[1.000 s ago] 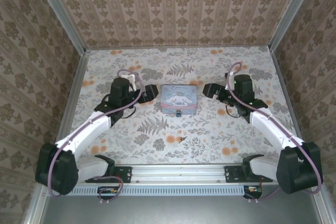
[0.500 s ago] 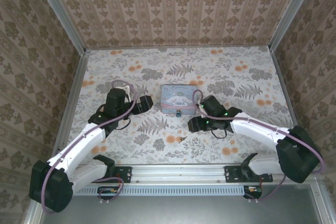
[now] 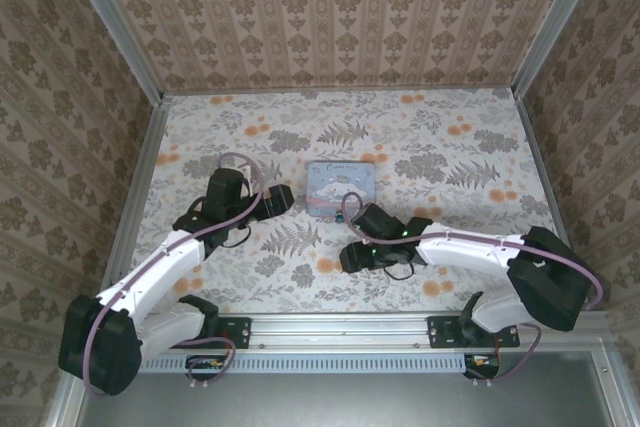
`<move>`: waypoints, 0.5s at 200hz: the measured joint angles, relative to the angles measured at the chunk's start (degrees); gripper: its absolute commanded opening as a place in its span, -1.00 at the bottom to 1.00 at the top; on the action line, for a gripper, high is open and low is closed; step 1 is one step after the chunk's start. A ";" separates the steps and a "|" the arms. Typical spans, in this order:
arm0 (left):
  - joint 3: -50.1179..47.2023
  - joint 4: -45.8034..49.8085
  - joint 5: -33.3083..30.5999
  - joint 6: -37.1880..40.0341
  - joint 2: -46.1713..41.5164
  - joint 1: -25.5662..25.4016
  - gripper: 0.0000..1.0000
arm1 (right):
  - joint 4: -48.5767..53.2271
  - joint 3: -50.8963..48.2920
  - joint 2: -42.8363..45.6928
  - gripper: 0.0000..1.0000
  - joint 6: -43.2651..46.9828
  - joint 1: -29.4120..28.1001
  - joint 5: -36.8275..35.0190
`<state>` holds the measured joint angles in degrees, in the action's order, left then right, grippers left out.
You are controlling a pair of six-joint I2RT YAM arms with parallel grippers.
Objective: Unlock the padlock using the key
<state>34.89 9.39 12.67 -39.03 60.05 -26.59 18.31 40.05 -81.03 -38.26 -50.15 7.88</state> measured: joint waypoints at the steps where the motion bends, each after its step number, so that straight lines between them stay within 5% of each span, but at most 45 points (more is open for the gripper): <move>1: 0.00 0.00 0.00 0.00 0.02 0.00 1.00 | -0.15 0.00 -0.20 0.32 -0.13 -0.11 0.00; 100: 0.00 -0.68 0.17 0.00 0.37 0.00 1.00 | -2.97 0.33 -4.48 0.30 -5.77 -4.35 -0.48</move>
<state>34.89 8.71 12.84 -39.03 60.42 -26.59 15.33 40.38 -85.52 -44.03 -54.50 7.40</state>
